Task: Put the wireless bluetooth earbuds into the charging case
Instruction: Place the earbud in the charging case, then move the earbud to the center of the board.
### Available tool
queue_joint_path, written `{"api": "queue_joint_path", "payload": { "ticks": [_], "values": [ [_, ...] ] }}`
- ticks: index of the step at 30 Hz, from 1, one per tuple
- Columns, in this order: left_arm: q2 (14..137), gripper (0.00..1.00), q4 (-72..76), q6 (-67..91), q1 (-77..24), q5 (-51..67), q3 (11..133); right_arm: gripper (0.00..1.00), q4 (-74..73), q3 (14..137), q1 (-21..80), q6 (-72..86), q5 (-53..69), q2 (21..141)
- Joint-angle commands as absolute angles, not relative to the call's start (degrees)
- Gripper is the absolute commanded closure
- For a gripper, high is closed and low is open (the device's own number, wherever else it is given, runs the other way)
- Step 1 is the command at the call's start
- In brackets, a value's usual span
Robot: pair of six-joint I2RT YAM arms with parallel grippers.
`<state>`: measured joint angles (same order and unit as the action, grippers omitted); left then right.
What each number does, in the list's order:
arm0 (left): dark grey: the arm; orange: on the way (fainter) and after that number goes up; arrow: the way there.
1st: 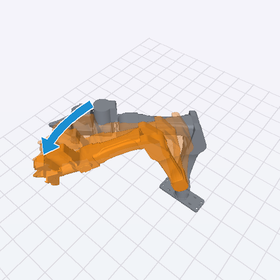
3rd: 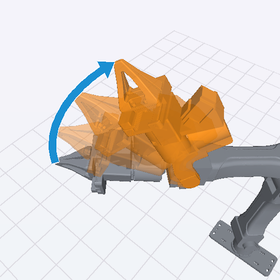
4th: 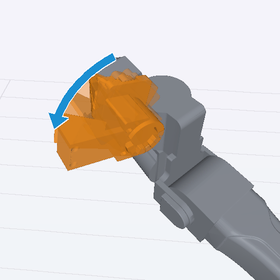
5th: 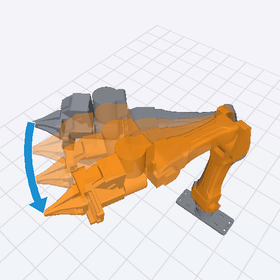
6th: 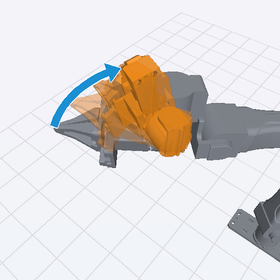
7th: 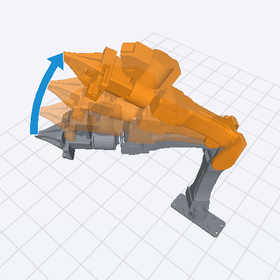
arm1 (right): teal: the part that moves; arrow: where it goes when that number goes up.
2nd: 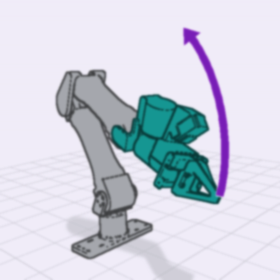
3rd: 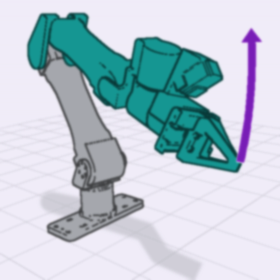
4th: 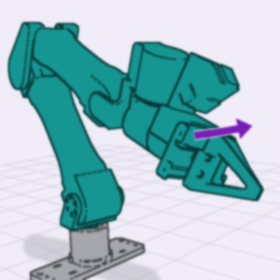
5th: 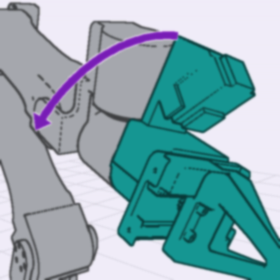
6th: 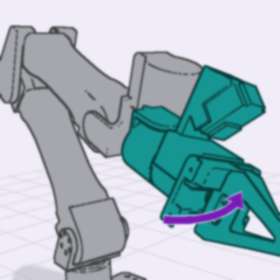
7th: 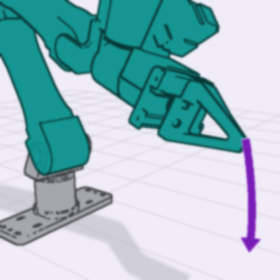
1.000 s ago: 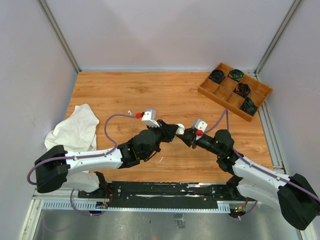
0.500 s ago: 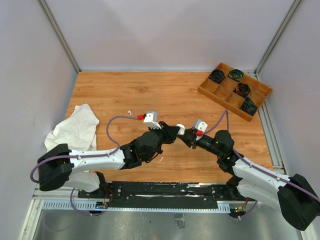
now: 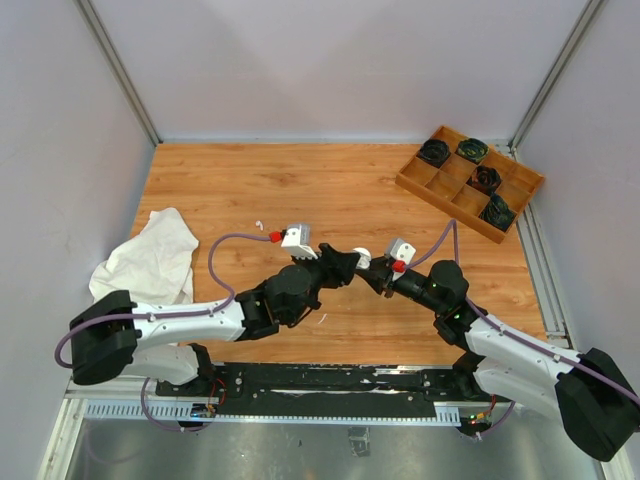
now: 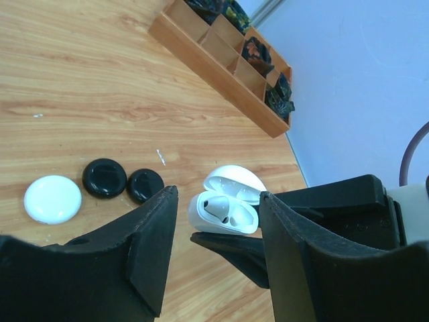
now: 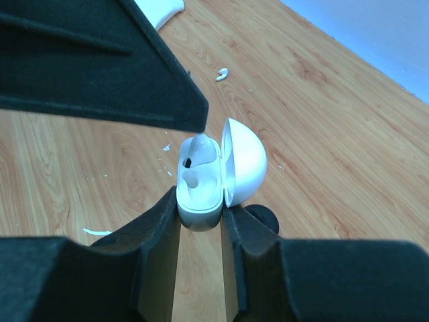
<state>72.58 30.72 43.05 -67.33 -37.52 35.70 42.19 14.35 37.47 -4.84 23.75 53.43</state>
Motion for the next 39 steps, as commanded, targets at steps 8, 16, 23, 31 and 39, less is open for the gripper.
{"api": "queue_joint_path", "payload": {
  "ticks": [8,16,23,31,39],
  "values": [
    [69.2,0.43,11.3,41.9,-65.0,-49.7,40.9,0.97,43.9,14.0,36.9,-5.8,21.3,53.0],
    [69.8,0.42,-6.1,43.3,-53.7,-47.7,45.4,0.97,43.1,14.0,36.9,-6.0,20.0,52.7],
    [72.3,0.43,-8.6,40.8,-39.3,-40.5,47.5,0.98,42.7,14.2,36.9,-6.1,19.6,52.8],
    [85.5,0.42,-14.8,37.8,-28.4,-36.5,57.3,0.98,42.5,14.2,36.9,-6.1,18.7,52.9],
    [99.4,0.46,-18.3,35.1,-22.9,-34.6,66.7,0.98,42.1,14.5,36.8,-6.4,18.4,53.3]
  ]
}}
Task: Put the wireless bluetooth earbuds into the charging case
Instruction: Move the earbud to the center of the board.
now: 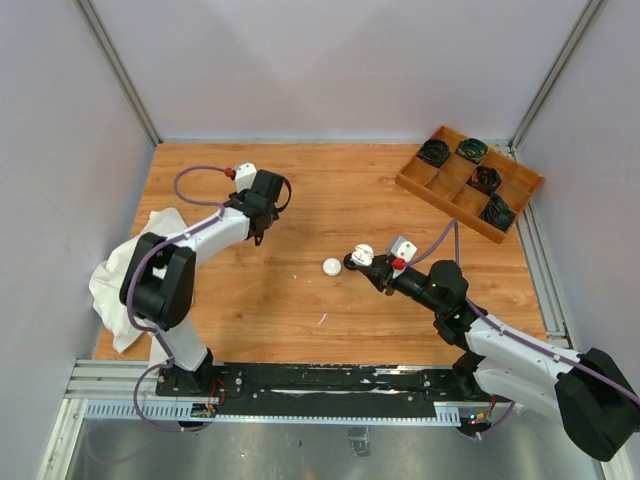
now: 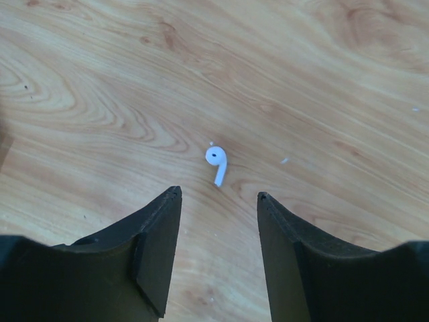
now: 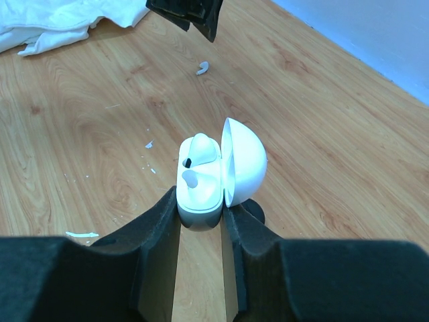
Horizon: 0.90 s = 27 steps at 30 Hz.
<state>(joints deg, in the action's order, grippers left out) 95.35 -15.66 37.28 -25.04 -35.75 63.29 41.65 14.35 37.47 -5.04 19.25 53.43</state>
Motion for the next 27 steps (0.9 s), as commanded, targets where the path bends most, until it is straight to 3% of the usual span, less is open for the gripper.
{"api": "queue_joint_path", "payload": {
  "ticks": [1,19,27],
  "values": [
    [100.6,0.47,-18.2,34.9,-22.3,-33.9,67.4,0.98,42.1,14.5,36.8,-6.4,18.4,53.4],
    [114.2,0.56,-22.1,33.8,-17.9,-24.5,77.3,0.98,42.1,14.7,36.8,-6.8,17.9,54.5],
    [115.9,0.67,-24.5,33.5,-17.8,-23.9,77.6,0.98,41.8,14.8,36.8,-6.9,17.9,54.5]
  ]
}}
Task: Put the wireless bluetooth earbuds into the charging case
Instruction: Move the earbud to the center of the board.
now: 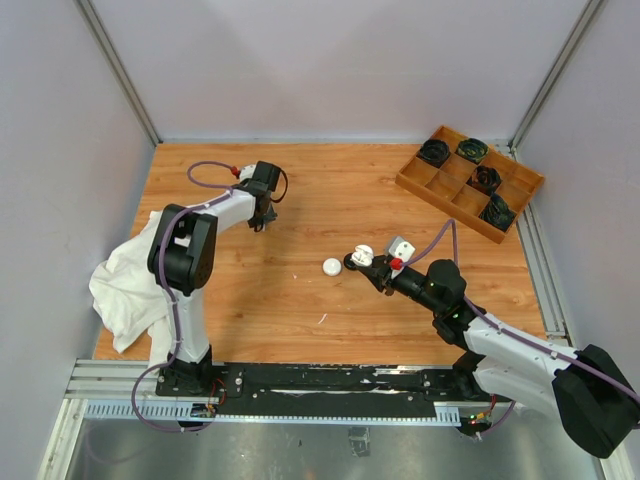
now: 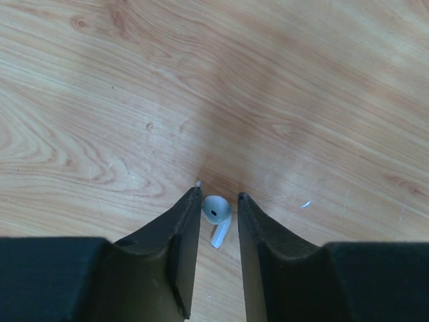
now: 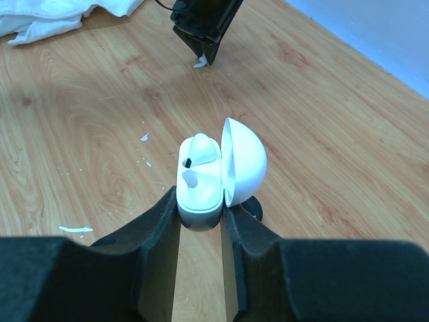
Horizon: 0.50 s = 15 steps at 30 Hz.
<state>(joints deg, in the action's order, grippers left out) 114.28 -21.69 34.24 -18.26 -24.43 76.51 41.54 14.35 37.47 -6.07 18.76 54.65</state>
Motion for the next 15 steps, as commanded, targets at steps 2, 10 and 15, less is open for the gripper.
{"api": "queue_joint_path", "payload": {
  "ticks": [2,10,15],
  "values": [
    [116.1,0.70,-25.3,33.4,-17.8,-23.8,77.5,0.98,41.8,14.8,36.8,-6.9,17.8,54.4],
    [111.7,0.76,-25.7,32.7,-18.1,-19.6,72.2,0.98,41.4,14.8,36.8,-7.1,17.5,54.1],
    [107.5,0.76,-25.8,32.2,-20.6,-18.0,68.1,0.98,41.2,14.9,36.8,-7.2,17.4,54.1]
  ]
}}
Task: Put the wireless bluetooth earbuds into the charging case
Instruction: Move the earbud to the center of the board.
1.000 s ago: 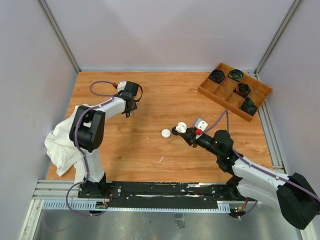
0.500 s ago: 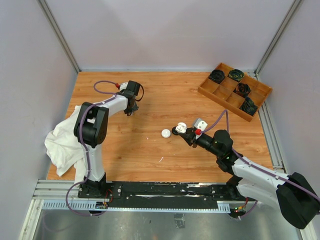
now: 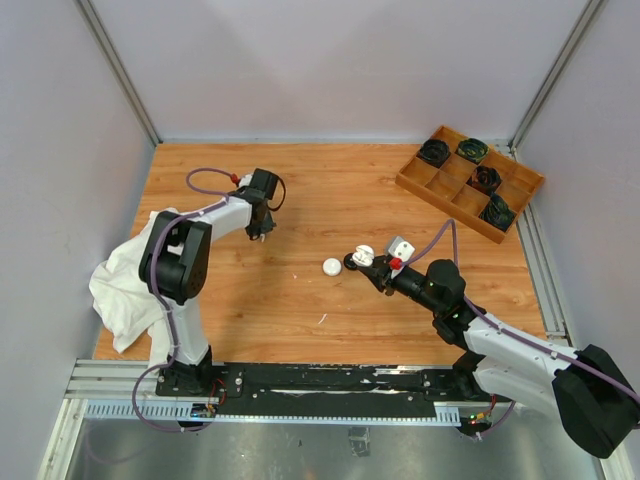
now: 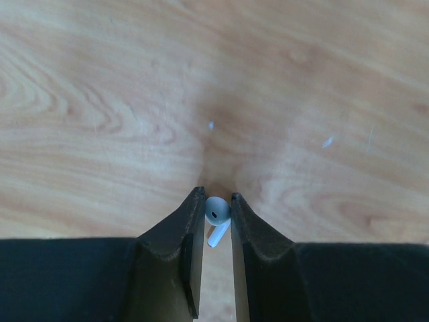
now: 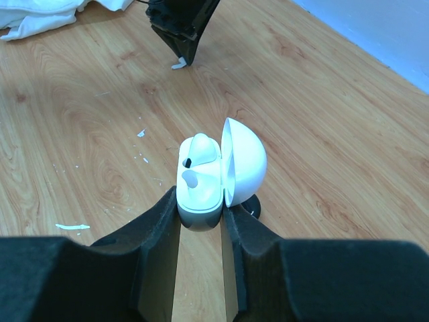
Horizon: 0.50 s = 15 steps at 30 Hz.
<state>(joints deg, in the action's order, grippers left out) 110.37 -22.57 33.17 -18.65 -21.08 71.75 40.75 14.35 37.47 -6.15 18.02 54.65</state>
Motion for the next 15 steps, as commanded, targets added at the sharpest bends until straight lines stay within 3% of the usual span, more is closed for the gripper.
{"api": "queue_joint_path", "payload": {
  "ticks": [1,15],
  "values": [
    [106.7,0.76,-25.9,32.3,-21.3,-17.7,67.3,0.98,41.1,14.9,36.8,-7.1,17.3,53.9],
    [99.0,0.75,-25.4,39.1,-34.9,-16.7,57.2,0.98,40.7,15.1,36.8,-7.2,17.4,54.5]
  ]
}}
